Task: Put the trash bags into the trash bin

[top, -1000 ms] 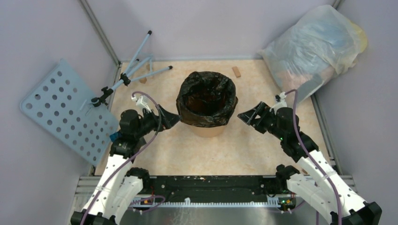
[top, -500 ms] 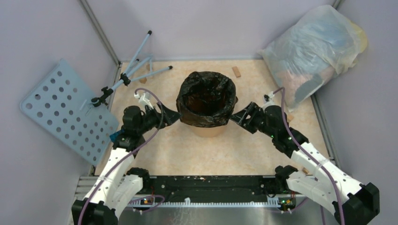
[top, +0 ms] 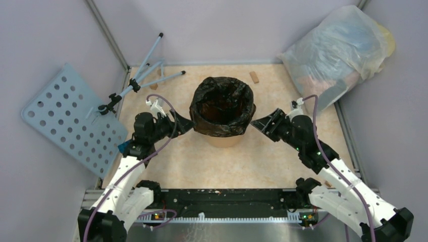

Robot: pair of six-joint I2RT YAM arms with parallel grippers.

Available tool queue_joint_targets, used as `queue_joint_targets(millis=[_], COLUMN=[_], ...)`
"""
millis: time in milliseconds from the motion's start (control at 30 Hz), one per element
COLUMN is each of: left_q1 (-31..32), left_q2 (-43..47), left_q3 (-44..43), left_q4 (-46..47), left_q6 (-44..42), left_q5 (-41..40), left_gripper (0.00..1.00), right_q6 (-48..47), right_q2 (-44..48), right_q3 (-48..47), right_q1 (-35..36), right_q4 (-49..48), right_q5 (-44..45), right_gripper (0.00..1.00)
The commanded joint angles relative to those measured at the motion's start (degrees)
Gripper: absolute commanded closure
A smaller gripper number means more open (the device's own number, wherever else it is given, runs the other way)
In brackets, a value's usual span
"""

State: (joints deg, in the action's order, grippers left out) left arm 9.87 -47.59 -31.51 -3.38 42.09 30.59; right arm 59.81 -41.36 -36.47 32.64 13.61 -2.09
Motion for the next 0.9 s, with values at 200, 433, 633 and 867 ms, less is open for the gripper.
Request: queue_joint_targets(millis=[200,433,633,867], left_q1=[-0.02,-0.04,-0.11,-0.11], left_q2=[-0.38,-0.51,-0.96,-1.03], left_q3=[-2.26,-2.42,-2.23,-2.28], left_q4=[2.94,2.94,2.94,2.72], left_q6=[-0.14,-0.45,-0.82,-1.71], left_q5=[0.18,0.09,0.51,0.09], left_gripper=[0.25,0.25,0.25,0.25], right_q6=[-0.27,-0.31,0.02,0.14], right_q2=[-4.86,-6.12,-7.38,-7.29], right_q3=[-2.55,-2.2,-1.57,1.35], right_q1=[0.73,0.84,0.84,0.84], right_q4=[-6.75,-9.4,-10.35,-9.54], right_q5=[-5.0,-5.91,-5.14,-2.24], right_gripper=[0.46,0.48,0.59,0.7])
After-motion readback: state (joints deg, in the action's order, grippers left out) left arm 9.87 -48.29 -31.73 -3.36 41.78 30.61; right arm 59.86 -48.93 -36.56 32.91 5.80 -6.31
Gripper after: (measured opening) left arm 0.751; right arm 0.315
